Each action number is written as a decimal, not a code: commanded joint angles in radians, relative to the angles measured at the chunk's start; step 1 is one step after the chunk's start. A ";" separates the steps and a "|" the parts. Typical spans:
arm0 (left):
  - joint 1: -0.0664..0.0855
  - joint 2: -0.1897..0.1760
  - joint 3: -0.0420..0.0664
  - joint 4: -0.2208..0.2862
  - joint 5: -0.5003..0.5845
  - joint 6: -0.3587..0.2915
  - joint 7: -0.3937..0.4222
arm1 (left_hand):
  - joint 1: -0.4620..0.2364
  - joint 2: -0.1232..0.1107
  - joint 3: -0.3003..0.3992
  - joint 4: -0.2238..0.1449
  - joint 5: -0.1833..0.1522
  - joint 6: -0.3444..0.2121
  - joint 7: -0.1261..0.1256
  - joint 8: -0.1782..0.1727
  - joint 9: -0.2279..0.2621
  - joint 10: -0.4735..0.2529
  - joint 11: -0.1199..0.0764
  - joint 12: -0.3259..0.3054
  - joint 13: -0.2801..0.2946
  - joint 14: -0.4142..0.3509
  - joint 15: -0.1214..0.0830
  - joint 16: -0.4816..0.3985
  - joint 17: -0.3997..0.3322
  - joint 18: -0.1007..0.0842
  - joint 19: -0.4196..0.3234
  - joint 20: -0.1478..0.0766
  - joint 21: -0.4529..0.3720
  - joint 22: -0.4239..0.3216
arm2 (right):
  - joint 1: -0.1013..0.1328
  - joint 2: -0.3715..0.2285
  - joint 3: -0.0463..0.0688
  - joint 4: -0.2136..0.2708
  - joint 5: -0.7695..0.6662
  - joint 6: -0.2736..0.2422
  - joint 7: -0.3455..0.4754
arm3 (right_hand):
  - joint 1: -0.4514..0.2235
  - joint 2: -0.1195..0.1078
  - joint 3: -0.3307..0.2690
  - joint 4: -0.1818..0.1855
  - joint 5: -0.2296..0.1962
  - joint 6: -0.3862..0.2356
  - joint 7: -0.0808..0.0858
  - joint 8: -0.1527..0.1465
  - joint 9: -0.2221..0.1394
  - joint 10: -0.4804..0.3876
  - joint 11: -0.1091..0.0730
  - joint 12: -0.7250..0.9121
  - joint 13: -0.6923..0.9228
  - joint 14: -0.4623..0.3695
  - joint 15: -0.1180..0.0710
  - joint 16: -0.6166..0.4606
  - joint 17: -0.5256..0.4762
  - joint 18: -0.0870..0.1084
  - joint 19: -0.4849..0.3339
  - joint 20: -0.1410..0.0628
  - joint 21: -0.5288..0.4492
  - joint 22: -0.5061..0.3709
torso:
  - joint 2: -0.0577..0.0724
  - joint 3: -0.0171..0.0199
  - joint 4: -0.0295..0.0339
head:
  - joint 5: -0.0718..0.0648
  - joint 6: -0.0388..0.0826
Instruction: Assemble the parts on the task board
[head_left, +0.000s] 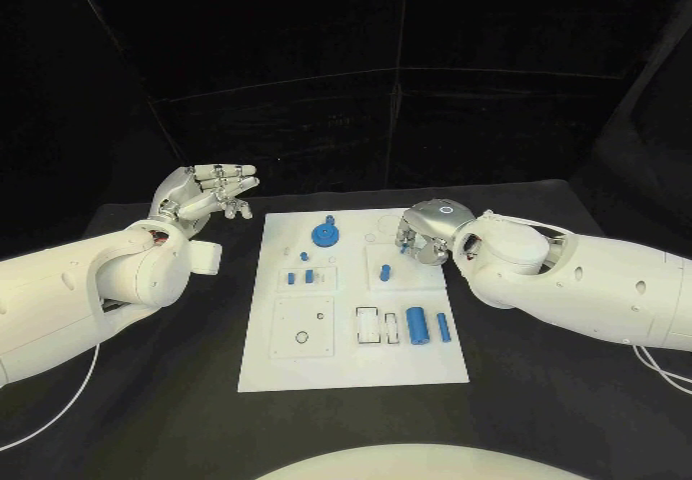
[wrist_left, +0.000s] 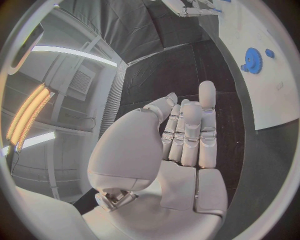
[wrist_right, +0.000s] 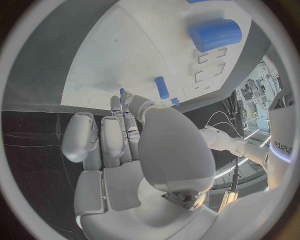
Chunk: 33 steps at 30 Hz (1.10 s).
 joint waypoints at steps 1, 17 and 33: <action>0.001 0.002 0.001 -0.001 0.003 0.002 0.003 | 0.007 0.002 0.000 -0.007 0.001 -0.001 0.007 0.005 -0.001 -0.010 0.002 0.005 -0.001 -0.008 -0.001 -0.008 -0.004 0.014 -0.007 0.000 -0.005 -0.001 | 0.002 -0.014 0.001 0.035 -0.009 -0.045 -0.004 | 0.000 0.001 0.001 -0.006 -0.001 0.004 0.003 -0.001 -0.001 0.006 0.003 -0.007 0.000 0.045 -0.006 0.003 0.001 -0.019 0.000 -0.003 0.003 0.000 | 0.000 0.0000 -0.0002 | 0.002 0.001; 0.001 0.020 0.001 -0.007 0.003 0.005 0.001 | 0.007 0.002 0.000 -0.007 0.001 -0.001 0.007 0.005 -0.001 -0.010 0.002 0.005 -0.001 -0.008 -0.001 -0.008 -0.004 0.014 -0.007 0.000 -0.005 -0.001 | 0.005 -0.013 0.007 0.211 0.016 -0.085 0.012 | 0.001 0.000 0.003 -0.010 -0.001 0.005 0.004 -0.002 -0.001 0.007 0.002 -0.008 0.000 0.046 -0.006 0.005 0.002 -0.019 0.000 -0.003 0.005 0.002 | 0.002 -0.0026 0.0033 | 0.039 0.004; 0.001 0.042 0.001 -0.014 0.003 0.010 -0.002 | 0.007 0.001 0.000 -0.008 0.001 -0.001 0.007 0.006 -0.001 -0.012 0.002 0.005 -0.002 -0.009 0.000 -0.008 -0.006 0.014 -0.007 0.000 -0.005 -0.002 | -0.003 0.136 -0.032 0.153 0.052 -0.015 0.062 | 0.002 -0.003 0.008 -0.018 0.002 0.000 0.007 -0.007 -0.003 0.005 0.005 -0.014 0.000 0.045 -0.005 0.005 -0.001 -0.018 -0.003 -0.003 0.002 -0.002 | 0.002 -0.0019 0.0008 | 0.105 -0.014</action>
